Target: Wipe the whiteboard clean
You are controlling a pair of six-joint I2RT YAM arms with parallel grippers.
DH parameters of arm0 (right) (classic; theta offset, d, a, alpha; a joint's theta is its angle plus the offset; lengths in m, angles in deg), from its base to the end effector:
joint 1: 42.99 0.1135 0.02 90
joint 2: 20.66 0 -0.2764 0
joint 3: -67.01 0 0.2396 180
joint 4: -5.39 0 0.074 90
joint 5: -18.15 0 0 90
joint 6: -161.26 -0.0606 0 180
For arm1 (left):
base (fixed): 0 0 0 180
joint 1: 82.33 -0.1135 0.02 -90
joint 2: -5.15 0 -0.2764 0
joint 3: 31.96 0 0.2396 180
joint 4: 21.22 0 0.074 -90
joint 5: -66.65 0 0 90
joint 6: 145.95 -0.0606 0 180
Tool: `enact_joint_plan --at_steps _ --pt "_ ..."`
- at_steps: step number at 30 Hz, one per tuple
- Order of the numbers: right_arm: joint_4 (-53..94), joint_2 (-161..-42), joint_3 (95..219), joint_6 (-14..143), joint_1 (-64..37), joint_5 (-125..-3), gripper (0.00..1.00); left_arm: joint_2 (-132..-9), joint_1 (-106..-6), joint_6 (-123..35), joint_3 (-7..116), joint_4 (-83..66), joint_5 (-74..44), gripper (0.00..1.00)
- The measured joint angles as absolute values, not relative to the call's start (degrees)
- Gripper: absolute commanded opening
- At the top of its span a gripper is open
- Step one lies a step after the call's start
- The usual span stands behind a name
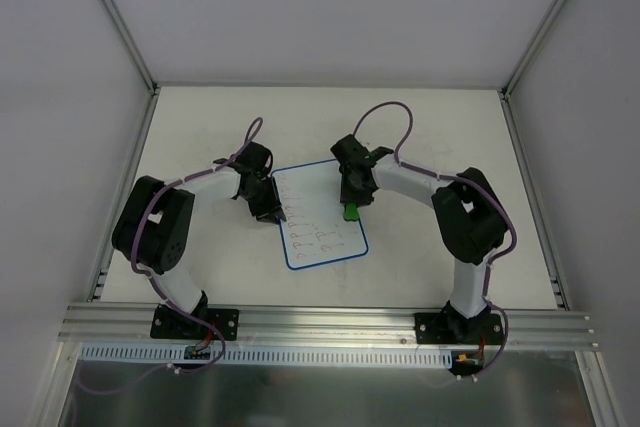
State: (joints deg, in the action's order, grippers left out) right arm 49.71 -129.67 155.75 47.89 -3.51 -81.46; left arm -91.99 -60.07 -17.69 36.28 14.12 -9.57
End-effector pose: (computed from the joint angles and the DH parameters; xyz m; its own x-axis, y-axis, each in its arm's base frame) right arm 0.3091 0.2415 0.1710 -0.8667 -0.2073 -0.4537 -0.2482 0.9682 0.0318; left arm 0.2924 -0.1353 0.1523 -0.9416 -0.2644 -0.2084 -0.1520 0.8862 -0.4376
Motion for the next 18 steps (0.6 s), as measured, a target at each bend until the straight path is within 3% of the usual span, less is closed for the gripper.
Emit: enact_joint_plan --at_steps 2,3,6,18 --pt "50.0 -130.7 157.3 48.4 -3.2 -81.7 0.0 -92.7 -59.9 -17.7 37.2 14.9 -9.7 0.2" --pt "50.0 -131.0 157.8 48.6 -3.2 -81.7 0.01 -93.1 -59.9 -17.8 37.7 15.3 -9.9 0.1" --pt "50.0 -131.7 158.8 49.6 -2.7 -82.1 0.01 -94.2 -59.9 -17.8 39.0 16.7 -10.1 0.0" --pt "50.2 -132.9 160.7 51.4 8.4 -80.3 0.02 -95.8 -59.8 -17.5 40.6 16.1 -9.8 0.0"
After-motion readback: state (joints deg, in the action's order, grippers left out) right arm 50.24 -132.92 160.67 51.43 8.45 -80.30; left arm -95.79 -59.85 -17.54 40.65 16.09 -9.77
